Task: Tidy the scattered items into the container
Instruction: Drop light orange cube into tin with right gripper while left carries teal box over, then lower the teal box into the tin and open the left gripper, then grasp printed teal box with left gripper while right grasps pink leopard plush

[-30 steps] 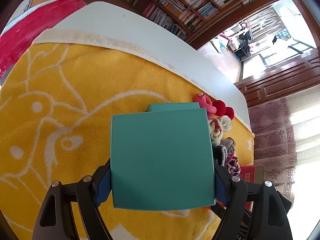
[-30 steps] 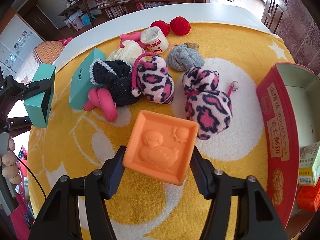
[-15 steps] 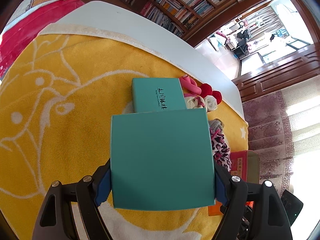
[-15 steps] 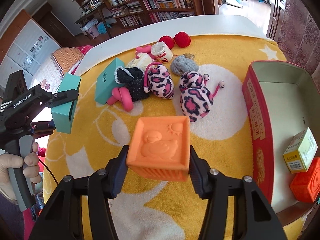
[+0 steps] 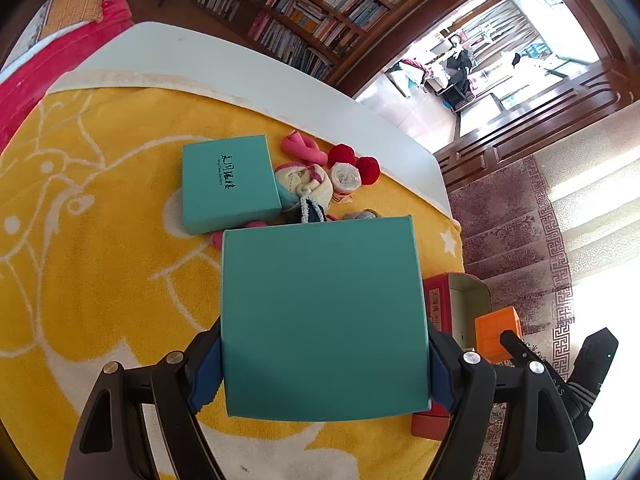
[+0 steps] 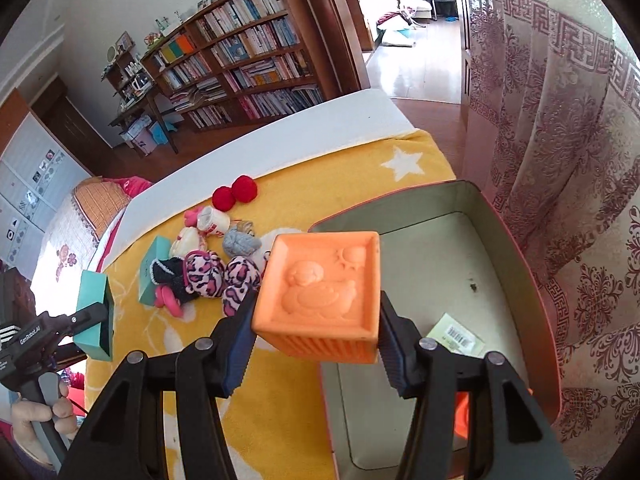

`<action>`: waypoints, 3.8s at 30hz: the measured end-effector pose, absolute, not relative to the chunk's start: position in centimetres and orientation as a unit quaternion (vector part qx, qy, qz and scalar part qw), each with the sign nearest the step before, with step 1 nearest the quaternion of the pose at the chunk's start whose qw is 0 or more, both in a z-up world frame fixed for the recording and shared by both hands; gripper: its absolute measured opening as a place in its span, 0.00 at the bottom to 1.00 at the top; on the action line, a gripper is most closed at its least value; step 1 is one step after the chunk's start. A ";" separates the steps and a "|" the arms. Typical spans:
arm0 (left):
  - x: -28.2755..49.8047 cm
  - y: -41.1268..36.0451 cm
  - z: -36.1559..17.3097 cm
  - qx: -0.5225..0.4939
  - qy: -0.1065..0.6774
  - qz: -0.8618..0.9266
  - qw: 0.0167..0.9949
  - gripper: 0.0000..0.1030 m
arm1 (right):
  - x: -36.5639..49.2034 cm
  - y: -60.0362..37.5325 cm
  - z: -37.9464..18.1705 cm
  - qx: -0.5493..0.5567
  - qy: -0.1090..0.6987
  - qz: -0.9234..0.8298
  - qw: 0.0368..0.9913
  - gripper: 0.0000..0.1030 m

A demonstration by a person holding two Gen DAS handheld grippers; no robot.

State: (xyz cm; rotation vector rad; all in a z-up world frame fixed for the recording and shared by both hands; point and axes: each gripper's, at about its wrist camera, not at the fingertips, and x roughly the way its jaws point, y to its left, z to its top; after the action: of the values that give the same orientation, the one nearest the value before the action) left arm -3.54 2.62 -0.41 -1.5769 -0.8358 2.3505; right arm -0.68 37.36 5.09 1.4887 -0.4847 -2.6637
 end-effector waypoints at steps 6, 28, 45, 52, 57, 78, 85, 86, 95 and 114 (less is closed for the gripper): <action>-2.4 5.1 -0.2 -0.534 -0.276 0.793 0.100 0.80 | -3.2 41.2 4.3 0.480 -0.118 -0.870 -0.007 0.58; -2.0 13.1 1.0 -0.550 -0.233 0.791 0.134 0.80 | -5.5 45.7 1.8 0.497 -0.082 -0.863 -0.020 0.76; -6.7 27.7 2.9 -0.553 -0.166 0.778 0.248 0.80 | -0.1 50.5 4.4 0.460 -0.172 -0.870 -0.051 0.76; -9.4 28.5 1.3 -0.580 -0.276 0.722 0.257 0.84 | 0.6 51.3 3.7 0.466 -0.181 -0.865 -0.055 0.76; -9.2 28.1 1.7 -0.566 -0.283 0.731 0.257 0.95 | 0.8 51.6 3.2 0.469 -0.186 -0.862 -0.051 0.76; -6.6 22.5 -1.0 -0.588 -0.310 0.719 0.204 0.95 | 1.4 46.9 1.5 0.509 -0.130 -0.851 -0.013 0.76; -5.7 20.7 -1.1 -0.586 -0.314 0.721 0.196 0.95 | 3.4 44.1 1.5 0.525 -0.092 -0.846 0.007 0.76; -5.6 20.5 -1.1 -0.585 -0.311 0.723 0.194 0.95 | 3.7 43.6 1.5 0.528 -0.086 -0.845 0.011 0.76; -3.9 17.8 -0.8 -0.581 -0.294 0.738 0.178 0.95 | 2.2 40.4 -0.5 0.545 -0.018 -0.839 -0.006 0.77; 0.3 3.7 -1.9 -0.553 -0.321 0.767 0.054 0.95 | -2.3 34.6 4.7 0.474 -0.042 -0.879 -0.008 0.77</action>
State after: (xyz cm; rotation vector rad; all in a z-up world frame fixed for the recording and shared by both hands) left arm 0.29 3.70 -1.94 -1.6792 -0.9756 2.3298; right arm -2.34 34.56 4.68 1.4976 -0.1336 -2.7771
